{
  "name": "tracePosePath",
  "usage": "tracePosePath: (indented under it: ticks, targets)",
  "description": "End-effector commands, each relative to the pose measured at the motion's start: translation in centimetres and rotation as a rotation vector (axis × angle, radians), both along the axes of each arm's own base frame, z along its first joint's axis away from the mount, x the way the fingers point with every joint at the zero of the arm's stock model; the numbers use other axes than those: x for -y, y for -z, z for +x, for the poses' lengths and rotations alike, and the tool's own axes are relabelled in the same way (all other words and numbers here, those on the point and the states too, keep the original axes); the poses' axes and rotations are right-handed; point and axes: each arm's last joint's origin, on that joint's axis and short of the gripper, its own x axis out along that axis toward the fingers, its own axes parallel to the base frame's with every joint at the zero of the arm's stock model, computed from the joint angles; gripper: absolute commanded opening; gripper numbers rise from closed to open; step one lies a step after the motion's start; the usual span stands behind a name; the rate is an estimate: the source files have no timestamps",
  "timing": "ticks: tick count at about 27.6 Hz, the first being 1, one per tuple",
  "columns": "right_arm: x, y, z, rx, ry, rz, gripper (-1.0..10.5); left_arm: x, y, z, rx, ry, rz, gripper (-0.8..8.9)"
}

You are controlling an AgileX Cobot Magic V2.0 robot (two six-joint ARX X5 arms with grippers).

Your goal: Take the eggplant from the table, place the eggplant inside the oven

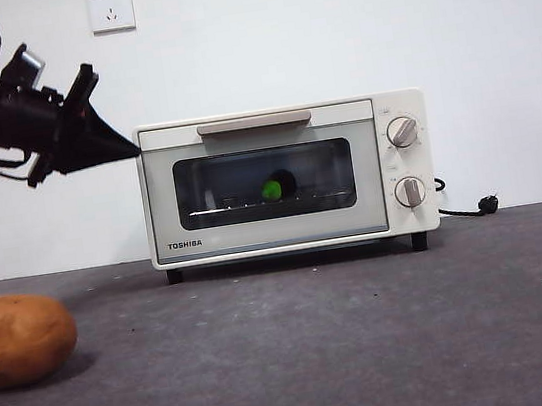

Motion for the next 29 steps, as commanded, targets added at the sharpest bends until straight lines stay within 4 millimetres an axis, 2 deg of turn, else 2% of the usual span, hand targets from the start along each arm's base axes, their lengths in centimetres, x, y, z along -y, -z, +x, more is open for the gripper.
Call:
tracePosePath:
  ticks: [1,9,15,22,29]
  targets:
    - [-0.1,0.5,0.2,-0.039,-0.002,-0.009,-0.1,0.3,-1.2,0.3,0.03,0.0,-0.004,-0.06]
    - [-0.4,0.9,0.7,-0.06,-0.002,-0.025,-0.1,0.4,-3.6,0.8,-0.028,0.027,-0.011,-0.06]
    - [-0.4,0.9,0.7,-0.06,-0.002,-0.025,-0.1,0.4,-6.5,0.7,-0.024,0.056,-0.021,-0.06]
    - [-0.4,0.9,0.7,-0.059,-0.001,-0.025,0.0,0.5,-11.4,-0.6,0.032,0.096,-0.037,-0.06]
    - [-0.4,0.9,0.7,-0.059,0.002,-0.025,0.0,0.2,-17.6,-4.1,0.119,0.083,-0.033,-0.06]
